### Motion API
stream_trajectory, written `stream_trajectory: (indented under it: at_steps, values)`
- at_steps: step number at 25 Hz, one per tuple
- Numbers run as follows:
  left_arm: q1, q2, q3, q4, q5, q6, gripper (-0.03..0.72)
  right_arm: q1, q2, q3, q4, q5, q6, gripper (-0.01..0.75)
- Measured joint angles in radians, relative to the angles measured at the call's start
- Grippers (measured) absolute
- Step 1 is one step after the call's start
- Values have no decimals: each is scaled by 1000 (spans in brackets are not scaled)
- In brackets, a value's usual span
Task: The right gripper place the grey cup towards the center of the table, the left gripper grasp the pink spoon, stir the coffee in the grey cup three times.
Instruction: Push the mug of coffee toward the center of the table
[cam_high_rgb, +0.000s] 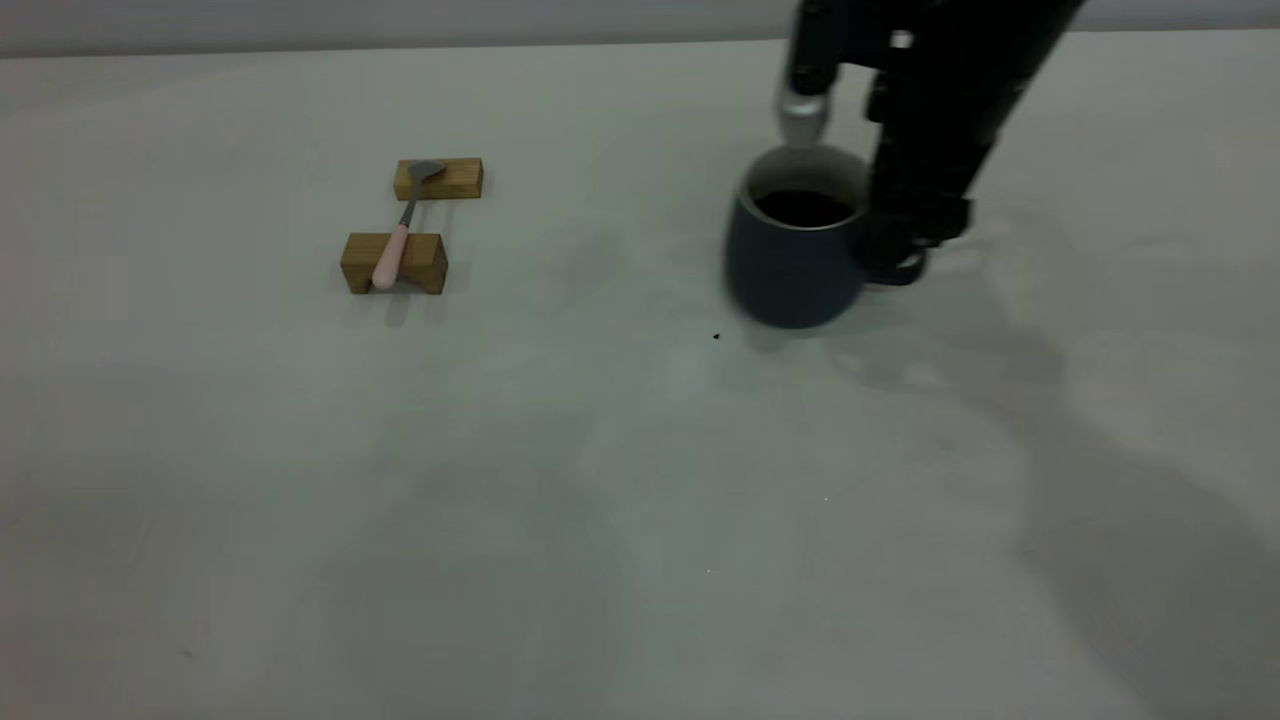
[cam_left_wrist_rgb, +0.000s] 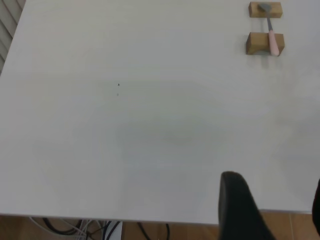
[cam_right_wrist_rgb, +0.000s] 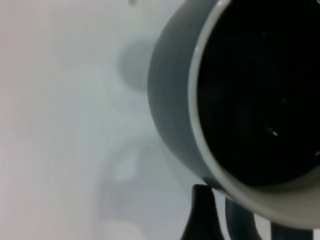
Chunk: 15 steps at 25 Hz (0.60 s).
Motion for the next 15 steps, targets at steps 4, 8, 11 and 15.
stream_trajectory:
  at_steps: [4,8,11,15]
  values:
    - [0,0,0,0,0,0,434,44,0,0,87,-26,0,621]
    - [0,0,0,0,0,0,434,70,0,0,156,-40,-5,615]
    - [0,0,0,0,0,0,434,78,-16,0,188,-29,6,614]
    - [0,0,0,0,0,0,434,44,-134,0,202,108,130,614]
